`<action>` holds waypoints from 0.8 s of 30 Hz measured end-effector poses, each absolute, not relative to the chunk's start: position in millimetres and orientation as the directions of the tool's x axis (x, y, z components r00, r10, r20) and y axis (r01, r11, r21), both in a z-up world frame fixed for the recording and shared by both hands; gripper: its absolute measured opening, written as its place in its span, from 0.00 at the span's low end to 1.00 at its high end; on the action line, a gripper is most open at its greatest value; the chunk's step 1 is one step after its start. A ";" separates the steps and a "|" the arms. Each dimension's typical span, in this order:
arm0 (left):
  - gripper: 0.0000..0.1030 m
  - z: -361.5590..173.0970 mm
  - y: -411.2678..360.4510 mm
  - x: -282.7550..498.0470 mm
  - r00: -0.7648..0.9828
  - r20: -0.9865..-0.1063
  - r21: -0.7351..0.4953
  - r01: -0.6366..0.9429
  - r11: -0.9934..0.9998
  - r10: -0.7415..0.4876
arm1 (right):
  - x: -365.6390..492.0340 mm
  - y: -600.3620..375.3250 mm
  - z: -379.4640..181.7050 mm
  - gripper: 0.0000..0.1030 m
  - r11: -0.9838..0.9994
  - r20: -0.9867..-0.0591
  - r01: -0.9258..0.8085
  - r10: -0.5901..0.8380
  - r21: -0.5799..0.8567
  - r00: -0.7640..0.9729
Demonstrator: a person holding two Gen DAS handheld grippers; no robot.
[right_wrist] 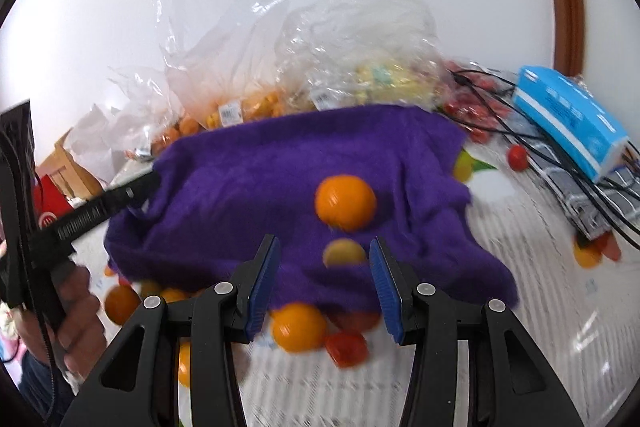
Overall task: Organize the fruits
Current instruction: 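Withdraw both open tools from the towel back toward the fruit row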
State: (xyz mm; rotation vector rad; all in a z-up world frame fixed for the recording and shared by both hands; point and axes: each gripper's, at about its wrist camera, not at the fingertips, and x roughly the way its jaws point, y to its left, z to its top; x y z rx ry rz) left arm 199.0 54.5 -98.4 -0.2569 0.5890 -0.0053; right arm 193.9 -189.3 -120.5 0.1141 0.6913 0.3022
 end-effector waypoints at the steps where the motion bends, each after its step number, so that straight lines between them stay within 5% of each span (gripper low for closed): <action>1: 0.49 -97.5 54.5 197.3 0.836 -0.543 -0.239 -0.069 0.969 -0.074 | 189.1 -192.4 -121.8 0.45 0.950 -0.605 -0.235 0.312 0.205 0.733; 24: 0.50 -102.7 75.2 149.4 0.847 -0.531 -0.220 -0.112 0.969 -0.023 | 172.8 -185.6 -153.1 0.41 0.951 -0.715 -0.285 0.280 0.117 0.640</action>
